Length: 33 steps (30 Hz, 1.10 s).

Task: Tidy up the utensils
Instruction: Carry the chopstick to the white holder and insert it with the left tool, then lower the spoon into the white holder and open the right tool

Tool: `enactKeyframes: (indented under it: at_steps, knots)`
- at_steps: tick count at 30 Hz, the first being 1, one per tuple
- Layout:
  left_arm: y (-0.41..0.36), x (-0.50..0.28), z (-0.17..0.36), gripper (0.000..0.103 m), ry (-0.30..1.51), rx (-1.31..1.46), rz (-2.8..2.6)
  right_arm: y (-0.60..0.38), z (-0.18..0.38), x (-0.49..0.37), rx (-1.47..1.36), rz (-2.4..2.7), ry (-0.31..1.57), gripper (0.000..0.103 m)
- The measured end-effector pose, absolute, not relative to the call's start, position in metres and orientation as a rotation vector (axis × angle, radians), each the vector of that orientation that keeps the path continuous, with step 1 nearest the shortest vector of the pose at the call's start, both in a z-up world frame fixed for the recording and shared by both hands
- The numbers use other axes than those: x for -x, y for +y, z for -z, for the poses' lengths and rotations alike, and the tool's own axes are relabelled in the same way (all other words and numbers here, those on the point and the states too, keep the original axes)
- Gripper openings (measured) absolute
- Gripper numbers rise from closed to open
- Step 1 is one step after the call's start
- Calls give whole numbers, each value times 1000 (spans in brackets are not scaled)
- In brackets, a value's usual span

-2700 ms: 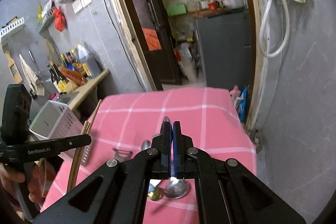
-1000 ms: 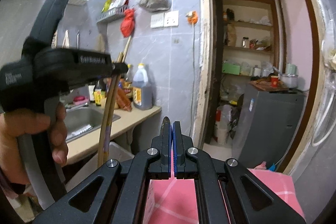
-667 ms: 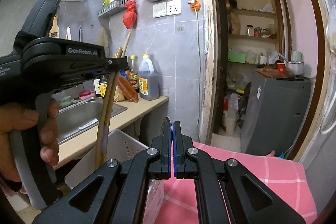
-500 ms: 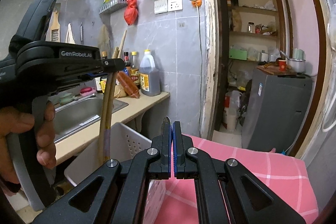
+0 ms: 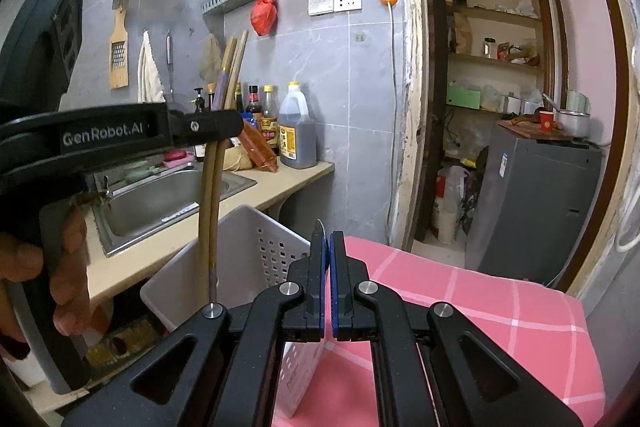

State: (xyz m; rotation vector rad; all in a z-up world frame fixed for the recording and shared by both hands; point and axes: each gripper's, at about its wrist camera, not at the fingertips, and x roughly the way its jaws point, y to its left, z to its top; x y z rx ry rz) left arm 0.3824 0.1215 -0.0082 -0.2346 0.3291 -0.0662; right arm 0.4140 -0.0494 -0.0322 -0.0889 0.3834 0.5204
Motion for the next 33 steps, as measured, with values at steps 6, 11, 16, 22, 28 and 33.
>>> enactKeyframes:
  at_steps: [6,11,16,22,28,33]
  knots:
    - [120,-395,6,7,289,203,57,-49,30,-412,100,-507,373,2]
    - [121,-393,12,7,326,218,61,-49,29,-410,99,-511,375,2]
    - [120,-389,22,8,380,231,84,-50,33,-408,95,-522,399,2]
    - [122,-385,26,8,424,241,94,-55,34,-409,75,-520,419,3]
    - [126,-380,28,8,458,266,101,-61,34,-408,57,-519,442,4]
    - [128,-375,29,10,477,276,105,-67,32,-404,32,-509,443,21]
